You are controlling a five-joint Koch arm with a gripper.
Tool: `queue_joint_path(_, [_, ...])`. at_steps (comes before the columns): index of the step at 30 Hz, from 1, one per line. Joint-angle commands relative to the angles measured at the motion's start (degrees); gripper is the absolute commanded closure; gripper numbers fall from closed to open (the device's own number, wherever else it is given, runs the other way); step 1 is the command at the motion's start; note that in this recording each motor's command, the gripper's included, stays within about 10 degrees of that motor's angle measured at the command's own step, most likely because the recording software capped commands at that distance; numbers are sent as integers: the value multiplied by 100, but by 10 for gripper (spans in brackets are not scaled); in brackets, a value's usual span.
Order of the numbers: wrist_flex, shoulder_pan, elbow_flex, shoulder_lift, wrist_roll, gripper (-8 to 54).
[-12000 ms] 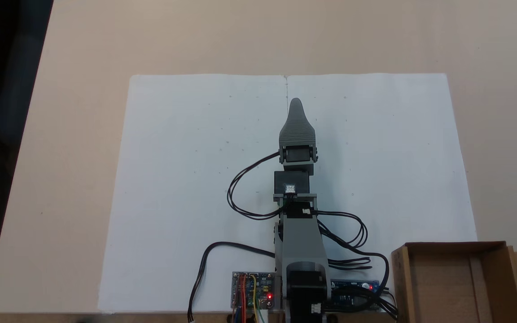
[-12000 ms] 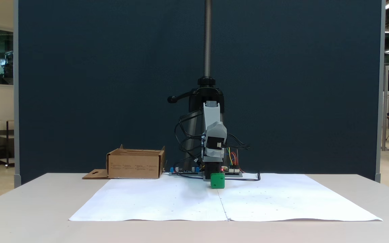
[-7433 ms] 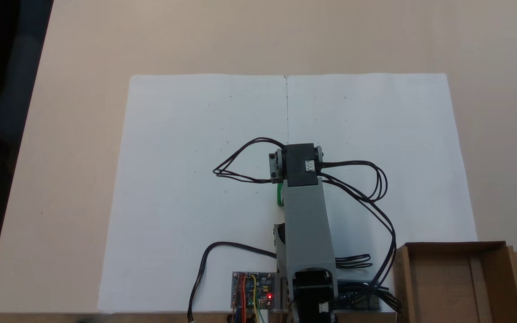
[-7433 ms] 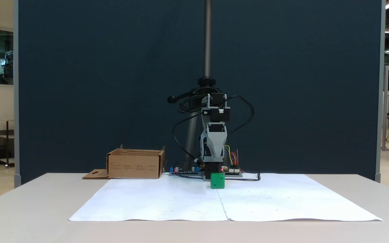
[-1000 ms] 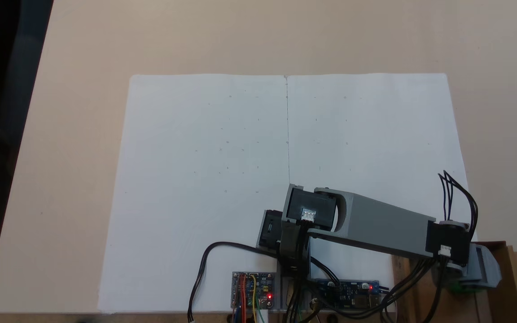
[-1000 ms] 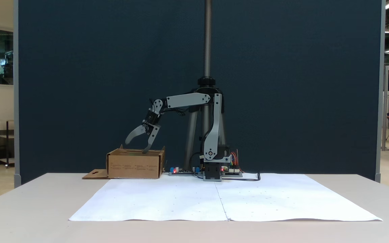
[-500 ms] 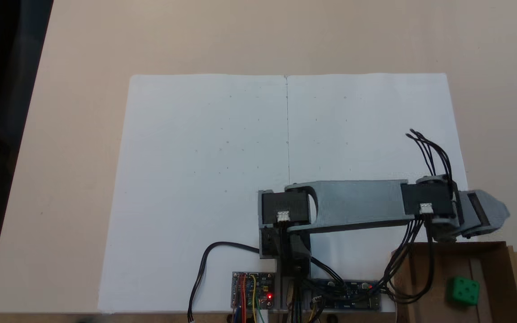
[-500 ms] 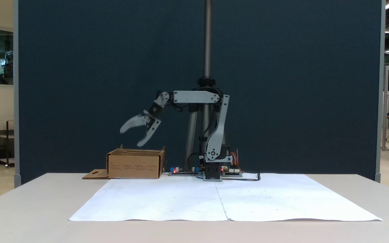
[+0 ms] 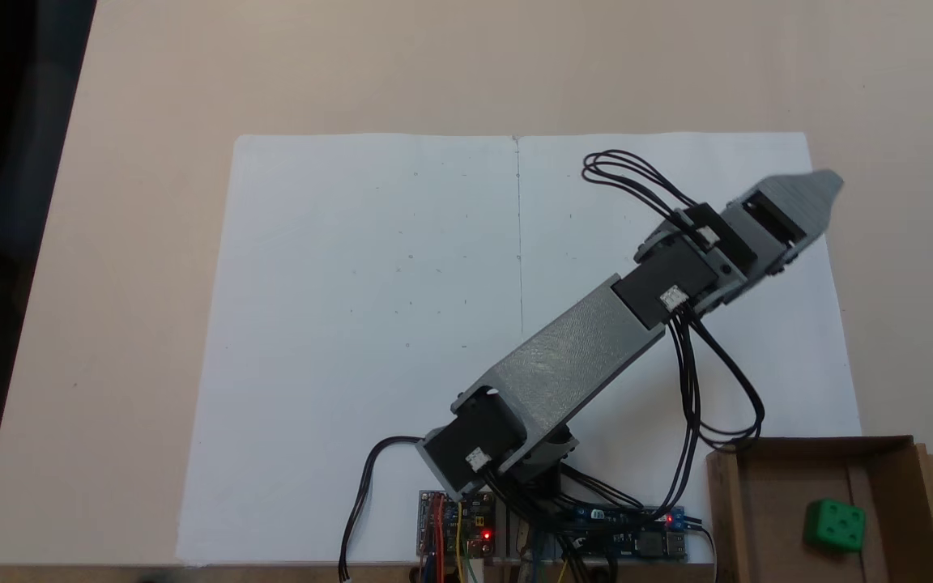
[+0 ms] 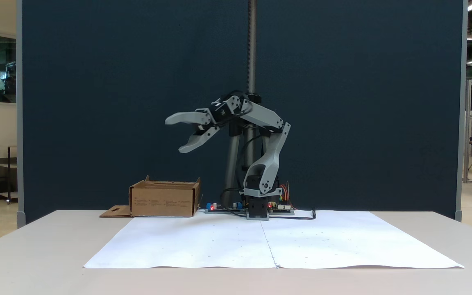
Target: Grasp a green dice and put it in the bin.
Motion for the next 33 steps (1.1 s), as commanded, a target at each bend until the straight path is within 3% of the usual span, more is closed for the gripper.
queue_joint_path(1, [-642,-536,-378,237,439,21])
queue_joint_path(16, [-1028,-4342,299,387,466,18])
queue_joint_path(27, [-3250,-5089,3920,1784,404,18])
queue_joint_path(33, [-4296,-5098,6082,1934,123,20])
